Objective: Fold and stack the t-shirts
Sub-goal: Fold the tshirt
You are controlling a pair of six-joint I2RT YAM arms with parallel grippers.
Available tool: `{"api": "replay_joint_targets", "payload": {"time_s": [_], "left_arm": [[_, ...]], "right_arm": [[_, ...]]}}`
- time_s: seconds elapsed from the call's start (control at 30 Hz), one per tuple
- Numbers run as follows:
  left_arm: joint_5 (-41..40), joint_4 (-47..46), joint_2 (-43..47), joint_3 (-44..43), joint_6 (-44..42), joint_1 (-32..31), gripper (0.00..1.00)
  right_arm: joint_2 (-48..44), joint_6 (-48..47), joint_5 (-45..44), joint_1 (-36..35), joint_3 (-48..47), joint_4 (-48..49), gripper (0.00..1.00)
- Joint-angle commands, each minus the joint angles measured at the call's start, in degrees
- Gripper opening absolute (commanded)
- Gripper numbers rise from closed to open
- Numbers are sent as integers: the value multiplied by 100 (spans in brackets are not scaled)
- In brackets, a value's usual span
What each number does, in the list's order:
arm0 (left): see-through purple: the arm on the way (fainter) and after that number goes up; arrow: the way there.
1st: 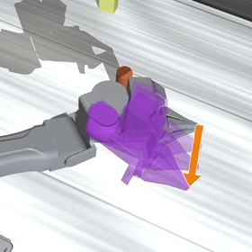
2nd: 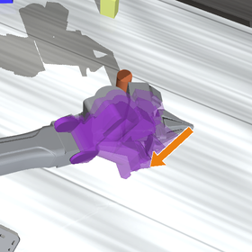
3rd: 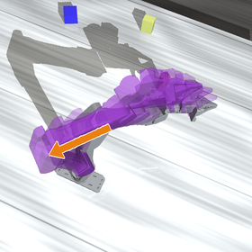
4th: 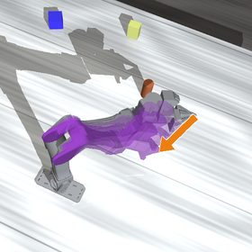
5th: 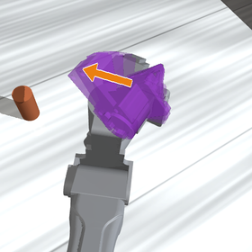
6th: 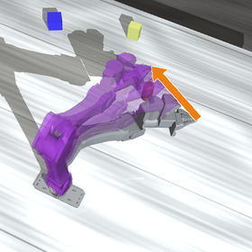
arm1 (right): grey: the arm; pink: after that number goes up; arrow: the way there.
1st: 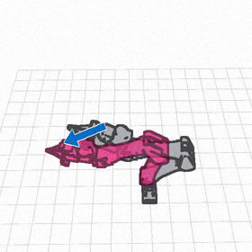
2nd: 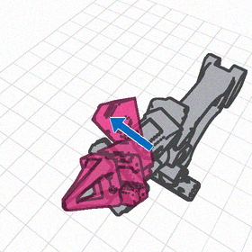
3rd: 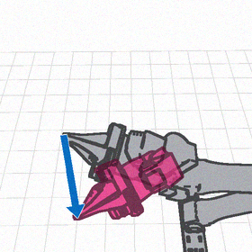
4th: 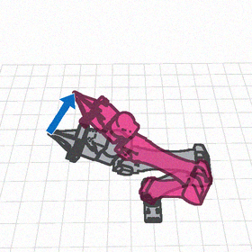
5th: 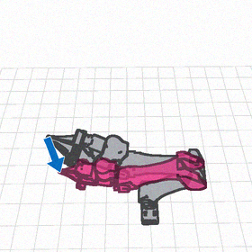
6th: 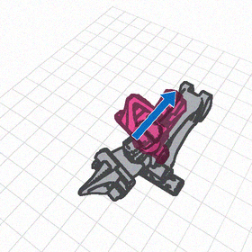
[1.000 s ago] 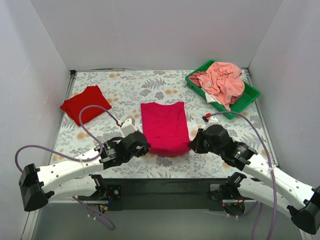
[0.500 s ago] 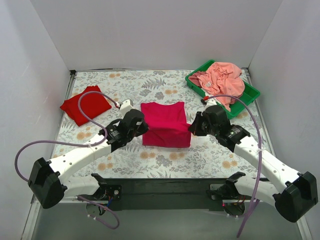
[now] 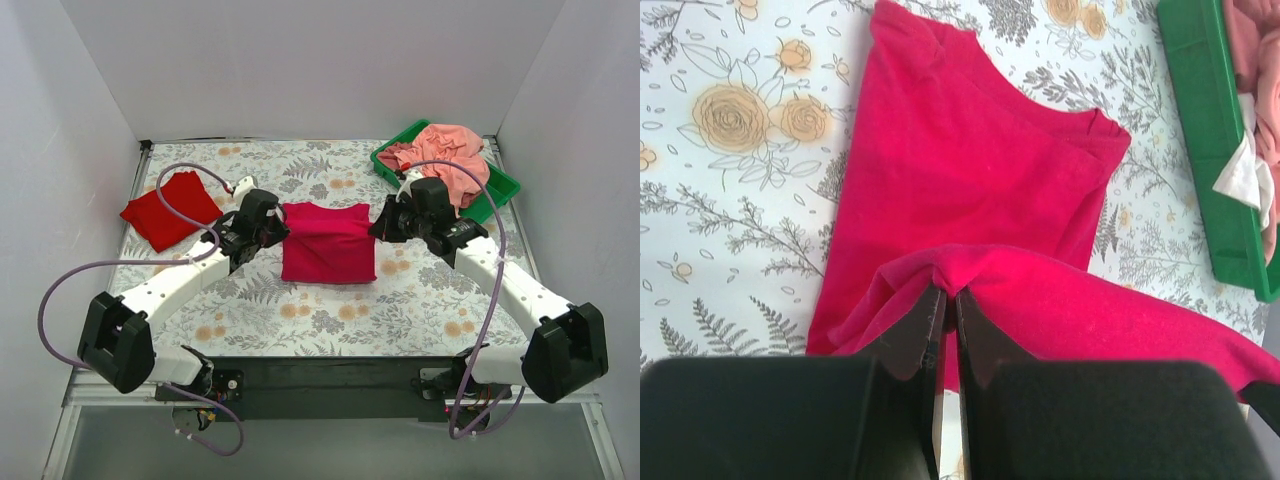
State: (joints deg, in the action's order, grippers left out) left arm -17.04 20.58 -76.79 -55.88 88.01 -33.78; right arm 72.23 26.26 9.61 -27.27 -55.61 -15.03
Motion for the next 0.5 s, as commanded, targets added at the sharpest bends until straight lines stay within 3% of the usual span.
{"api": "replay_joint_targets", "payload": {"time_s": [0.0, 0.47], "left_arm": [[42, -115, -81, -327, -214, 275, 0], [499, -379, -819, -652, -390, 899, 0]], "right_arm": [[299, -253, 261, 142, -450, 237, 1], [1530, -385, 850, 555, -1258, 343, 1]]}}
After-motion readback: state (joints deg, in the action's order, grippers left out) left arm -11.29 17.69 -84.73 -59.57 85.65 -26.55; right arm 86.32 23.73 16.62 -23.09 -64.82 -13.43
